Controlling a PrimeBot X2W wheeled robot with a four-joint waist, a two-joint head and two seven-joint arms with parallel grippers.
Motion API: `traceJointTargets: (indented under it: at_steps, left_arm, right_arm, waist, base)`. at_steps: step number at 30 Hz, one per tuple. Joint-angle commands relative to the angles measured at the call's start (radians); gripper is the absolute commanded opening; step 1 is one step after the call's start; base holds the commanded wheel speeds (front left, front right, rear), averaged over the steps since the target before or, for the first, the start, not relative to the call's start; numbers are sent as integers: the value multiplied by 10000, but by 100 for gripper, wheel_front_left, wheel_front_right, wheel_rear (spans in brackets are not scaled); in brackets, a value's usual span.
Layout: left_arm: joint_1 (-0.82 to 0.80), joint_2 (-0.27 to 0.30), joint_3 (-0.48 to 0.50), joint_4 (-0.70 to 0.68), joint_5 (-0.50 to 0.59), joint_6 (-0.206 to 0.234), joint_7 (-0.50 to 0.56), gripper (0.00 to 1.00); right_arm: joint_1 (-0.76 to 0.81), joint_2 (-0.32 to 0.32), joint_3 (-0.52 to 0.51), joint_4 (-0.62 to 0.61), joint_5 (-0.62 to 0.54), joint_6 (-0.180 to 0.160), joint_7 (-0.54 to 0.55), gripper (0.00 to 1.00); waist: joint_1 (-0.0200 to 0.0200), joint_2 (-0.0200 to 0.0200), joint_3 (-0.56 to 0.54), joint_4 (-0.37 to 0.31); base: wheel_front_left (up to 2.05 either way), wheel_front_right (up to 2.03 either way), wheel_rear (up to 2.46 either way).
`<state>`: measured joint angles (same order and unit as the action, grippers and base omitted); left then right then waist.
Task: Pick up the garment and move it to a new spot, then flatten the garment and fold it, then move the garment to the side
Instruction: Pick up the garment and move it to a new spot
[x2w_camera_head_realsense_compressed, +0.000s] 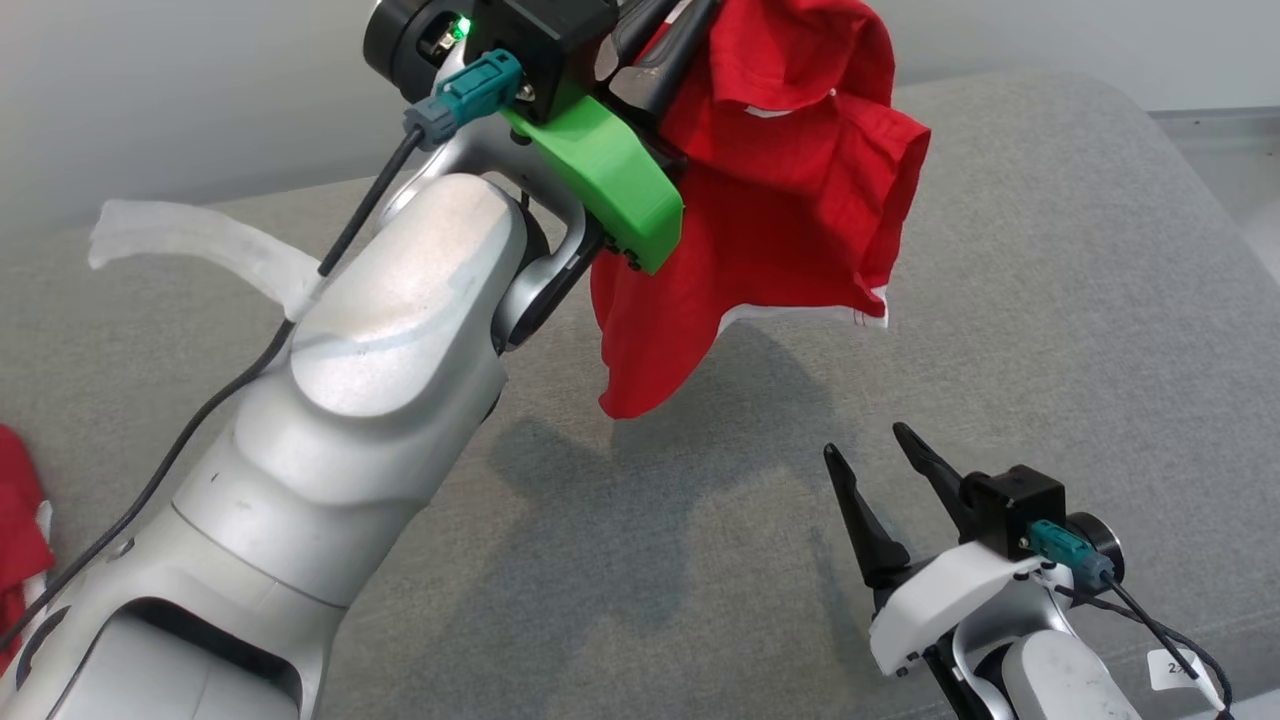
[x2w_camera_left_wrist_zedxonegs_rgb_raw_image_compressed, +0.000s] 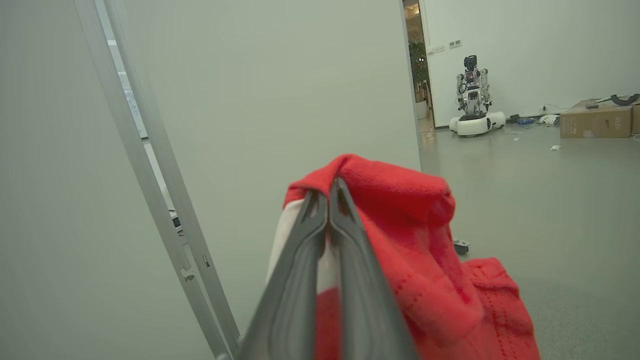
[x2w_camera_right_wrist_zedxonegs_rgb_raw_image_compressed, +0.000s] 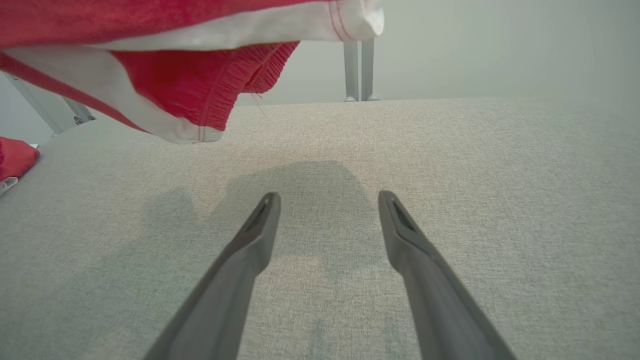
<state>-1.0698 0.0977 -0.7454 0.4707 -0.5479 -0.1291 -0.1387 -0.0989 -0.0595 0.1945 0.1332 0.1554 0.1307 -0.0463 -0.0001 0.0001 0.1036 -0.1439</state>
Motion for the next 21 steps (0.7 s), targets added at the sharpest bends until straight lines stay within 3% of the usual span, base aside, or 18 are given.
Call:
traceJointTargets:
  at_steps: [1,7,15,19,20,21]
  left_arm:
    - [-220,15,-132,79,-36,-7,-156,0]
    - [-465,125,-1074,272,-210,-9,-688,0]
    - [263,1315,-3326,590,-670,-6,-54,0]
    - [739,1661,-3708,784,-1098,2,327,0]
    - [904,1770,-3763,910,-1128,2,394,4]
    - [1063,1853,-3808,1023,-1132,33,396,53]
  right_arm:
    - [-161,19,30,60,43,1,-98,100]
    - [-312,65,-13,327,123,1,-371,100]
    - [-212,89,-314,527,32,1,-389,100]
    - [-235,85,-395,538,-45,1,-305,100]
    - [-243,87,-404,538,-70,1,-282,100]
    - [-248,88,-384,537,-98,1,-244,100]
  waist:
    - [1,-1,549,-676]
    - [1,-1,932,-926]
    - [1,-1,1141,-242]
    - [1,-1,1089,97]
    - [1,-1,1048,197]
    - [1,-1,1000,284]
  base:
    - [0,0,0]
    - [0,0,0]
    - [0,0,0]
    - [0,0,0]
    - [0,0,0]
    - [0,0,0]
